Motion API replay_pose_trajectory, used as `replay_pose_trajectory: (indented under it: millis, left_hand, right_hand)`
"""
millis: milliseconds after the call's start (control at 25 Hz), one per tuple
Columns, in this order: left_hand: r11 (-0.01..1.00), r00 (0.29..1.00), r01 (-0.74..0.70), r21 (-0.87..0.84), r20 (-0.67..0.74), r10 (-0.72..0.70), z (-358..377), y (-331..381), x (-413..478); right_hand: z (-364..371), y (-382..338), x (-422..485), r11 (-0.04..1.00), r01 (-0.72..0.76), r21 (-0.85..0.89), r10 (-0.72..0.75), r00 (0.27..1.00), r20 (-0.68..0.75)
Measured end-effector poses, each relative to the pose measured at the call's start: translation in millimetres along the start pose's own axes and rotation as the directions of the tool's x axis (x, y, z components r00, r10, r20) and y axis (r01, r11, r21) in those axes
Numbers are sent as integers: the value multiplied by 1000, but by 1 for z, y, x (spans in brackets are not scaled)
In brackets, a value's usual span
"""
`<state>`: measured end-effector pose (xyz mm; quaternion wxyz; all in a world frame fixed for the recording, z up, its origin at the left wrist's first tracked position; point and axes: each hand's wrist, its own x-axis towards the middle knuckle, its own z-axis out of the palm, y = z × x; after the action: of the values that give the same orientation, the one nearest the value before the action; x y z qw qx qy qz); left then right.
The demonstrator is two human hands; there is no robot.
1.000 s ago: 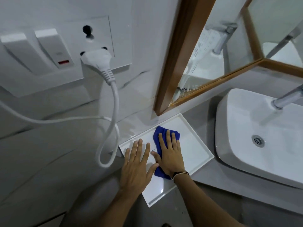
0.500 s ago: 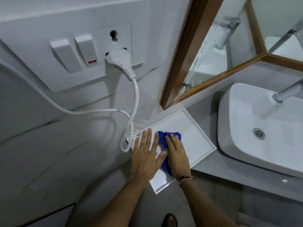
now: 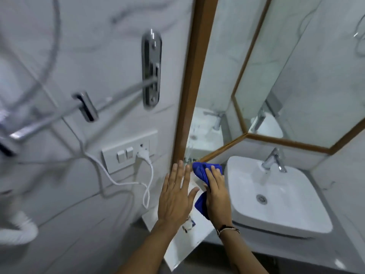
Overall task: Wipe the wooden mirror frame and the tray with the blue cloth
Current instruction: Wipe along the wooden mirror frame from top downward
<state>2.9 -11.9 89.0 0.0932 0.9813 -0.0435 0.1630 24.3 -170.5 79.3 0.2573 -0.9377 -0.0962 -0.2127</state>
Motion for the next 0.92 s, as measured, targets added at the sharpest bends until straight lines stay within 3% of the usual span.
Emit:
replay_pose_trajectory:
  millis: [120, 320, 480, 680, 920]
  left_hand:
    - [996, 972, -84, 19, -219, 86, -76, 12, 34]
    - [988, 894, -100, 113, -426, 139, -202, 21, 108]
    - [980, 810, -65, 187, -563, 161, -293, 18, 160]
    - [974, 725, -22, 224, -668, 170, -376, 28, 207]
    - [961, 642, 11, 278, -738, 206, -440, 33, 258]
  right_hand:
    - [-59, -26, 46, 990, 142, -2, -140, 974, -180]
    - [-148, -80, 127, 959, 279, -49, -274, 871, -408]
    - [-221, -120, 194, 927, 358, -111, -363, 779, -512]
    - [-282, -159, 257, 888, 416, -194, -439, 648, -622]
    - [-314, -182, 314, 881, 457, -121, -399, 583, -708]
